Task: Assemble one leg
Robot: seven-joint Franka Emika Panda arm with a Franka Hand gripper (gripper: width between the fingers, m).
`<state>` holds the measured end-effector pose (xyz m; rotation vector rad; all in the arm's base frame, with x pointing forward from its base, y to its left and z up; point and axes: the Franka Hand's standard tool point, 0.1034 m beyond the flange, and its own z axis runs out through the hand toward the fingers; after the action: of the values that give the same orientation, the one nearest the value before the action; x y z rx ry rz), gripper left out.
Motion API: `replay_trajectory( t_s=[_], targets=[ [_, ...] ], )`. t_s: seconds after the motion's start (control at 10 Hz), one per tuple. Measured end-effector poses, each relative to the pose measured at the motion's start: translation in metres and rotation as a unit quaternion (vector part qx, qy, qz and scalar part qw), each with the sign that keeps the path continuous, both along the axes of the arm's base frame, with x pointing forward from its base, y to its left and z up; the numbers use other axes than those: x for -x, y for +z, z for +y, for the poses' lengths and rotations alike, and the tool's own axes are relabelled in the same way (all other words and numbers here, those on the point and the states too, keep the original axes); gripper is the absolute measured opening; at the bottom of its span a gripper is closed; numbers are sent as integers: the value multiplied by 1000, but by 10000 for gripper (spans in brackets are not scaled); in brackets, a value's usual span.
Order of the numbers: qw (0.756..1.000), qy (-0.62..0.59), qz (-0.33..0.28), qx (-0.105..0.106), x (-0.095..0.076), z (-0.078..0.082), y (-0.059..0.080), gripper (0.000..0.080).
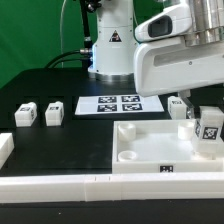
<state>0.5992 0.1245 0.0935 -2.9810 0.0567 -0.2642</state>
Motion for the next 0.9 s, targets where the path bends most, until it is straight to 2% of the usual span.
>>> replay_trajectory(
  t_s=[0.3, 0.6, 0.9],
  targets=[
    [988, -147, 15, -37, -2, -5, 0, 310],
    [934, -343, 32, -89, -4, -8, 0, 310],
    [869, -476, 58, -121, -3, -4, 0, 310]
  ],
)
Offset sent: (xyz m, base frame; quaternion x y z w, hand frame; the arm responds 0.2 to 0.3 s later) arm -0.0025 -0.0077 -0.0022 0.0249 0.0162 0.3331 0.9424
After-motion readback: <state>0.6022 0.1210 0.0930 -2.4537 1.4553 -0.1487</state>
